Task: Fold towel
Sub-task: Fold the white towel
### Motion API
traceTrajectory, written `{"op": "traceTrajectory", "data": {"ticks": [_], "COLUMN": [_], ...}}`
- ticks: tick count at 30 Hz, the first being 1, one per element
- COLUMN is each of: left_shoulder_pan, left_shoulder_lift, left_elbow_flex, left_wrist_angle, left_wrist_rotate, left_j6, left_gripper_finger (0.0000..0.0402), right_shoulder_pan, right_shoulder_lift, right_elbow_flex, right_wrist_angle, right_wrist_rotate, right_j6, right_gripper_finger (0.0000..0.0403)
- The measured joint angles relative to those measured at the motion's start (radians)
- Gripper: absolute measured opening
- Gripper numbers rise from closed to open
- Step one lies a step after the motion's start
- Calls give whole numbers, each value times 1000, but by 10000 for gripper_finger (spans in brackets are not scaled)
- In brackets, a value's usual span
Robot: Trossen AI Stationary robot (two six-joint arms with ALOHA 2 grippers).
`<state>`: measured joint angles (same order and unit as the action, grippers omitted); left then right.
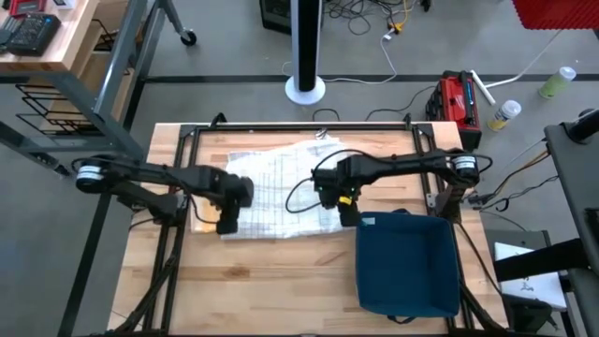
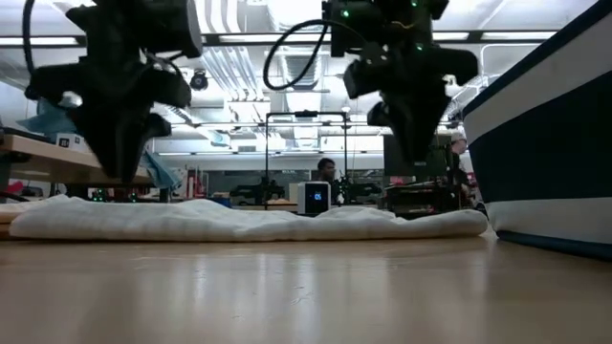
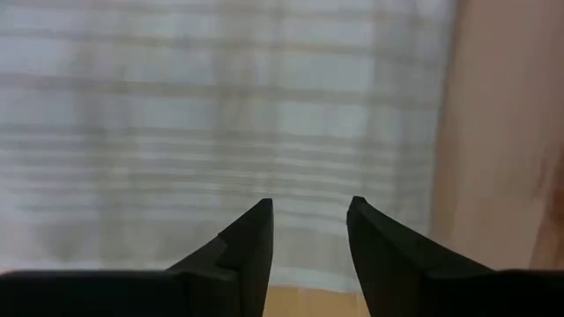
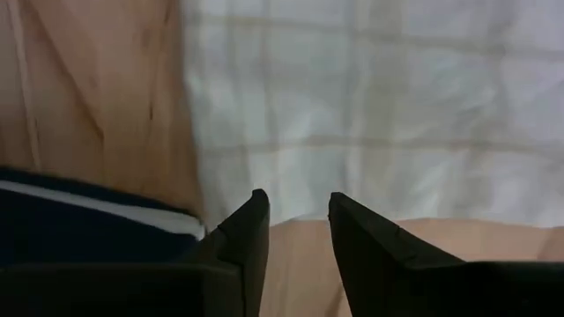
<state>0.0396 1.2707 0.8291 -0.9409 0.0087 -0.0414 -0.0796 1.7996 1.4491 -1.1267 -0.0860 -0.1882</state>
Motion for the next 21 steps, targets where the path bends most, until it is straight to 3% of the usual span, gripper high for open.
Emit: {"op": "traceTrajectory", "data": {"ticks": [9,21], "left_shoulder_pan": [-127,-189], "left_shoulder_lift": [183,244], "left_elbow_flex": [0,-28], "left_wrist_angle": [-3,17], "left_wrist_rotate": [1,16], "left_j6": [-10,-211], "left_gripper_finger": [154,155], "right_shoulder_pan": [107,168], "right_shoulder_lift": [32,43], "right_elbow_flex": [-86,-86], "right_wrist_angle": [65,186], "right_wrist_rotate": [-15,49], "right_j6": [68,121], "right_gripper_finger": [167,190]}}
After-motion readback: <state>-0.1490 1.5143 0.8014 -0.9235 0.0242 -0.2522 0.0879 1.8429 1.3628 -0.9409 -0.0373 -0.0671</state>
